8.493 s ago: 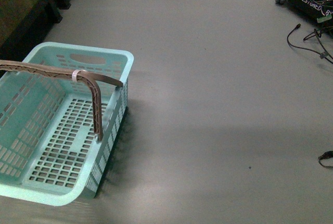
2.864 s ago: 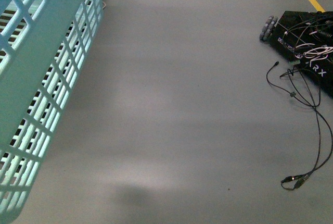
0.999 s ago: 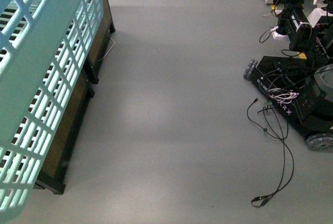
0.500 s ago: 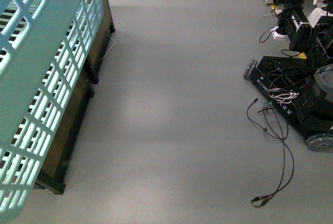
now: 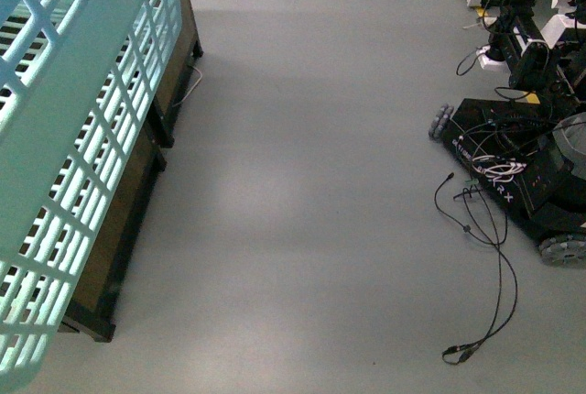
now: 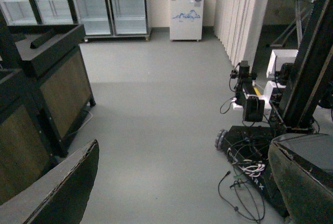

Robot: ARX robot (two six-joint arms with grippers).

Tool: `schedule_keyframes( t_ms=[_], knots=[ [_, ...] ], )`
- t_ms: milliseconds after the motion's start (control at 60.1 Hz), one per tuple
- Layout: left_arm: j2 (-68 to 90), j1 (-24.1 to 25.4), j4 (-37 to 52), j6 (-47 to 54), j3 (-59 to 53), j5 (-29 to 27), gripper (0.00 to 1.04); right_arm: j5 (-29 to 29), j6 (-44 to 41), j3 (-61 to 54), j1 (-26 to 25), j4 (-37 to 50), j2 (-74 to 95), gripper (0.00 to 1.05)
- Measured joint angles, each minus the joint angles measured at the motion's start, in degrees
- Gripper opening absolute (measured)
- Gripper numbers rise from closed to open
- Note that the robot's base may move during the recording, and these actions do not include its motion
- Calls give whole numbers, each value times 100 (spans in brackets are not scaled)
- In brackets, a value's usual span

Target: Pick lemon and mango into basket

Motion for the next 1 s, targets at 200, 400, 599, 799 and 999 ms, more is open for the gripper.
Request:
schedule_keyframes(
  t_ms=[200,400,599,799,999],
  knots=[
    [0,0,0,0,0,0,6,0,0,0,0,0,0,96],
    [0,0,0,0,0,0,6,-2,0,0,0,0,0,96],
    [0,-37,0,-24,0,114,6,20,2,0,2,0,0,96],
    [0,-26,0,-33,0,4,6,17,2,0,2,0,0,96],
    [0,-24,-2,-4,-2,11,6,-2,0,0,0,0,2,96]
  ],
)
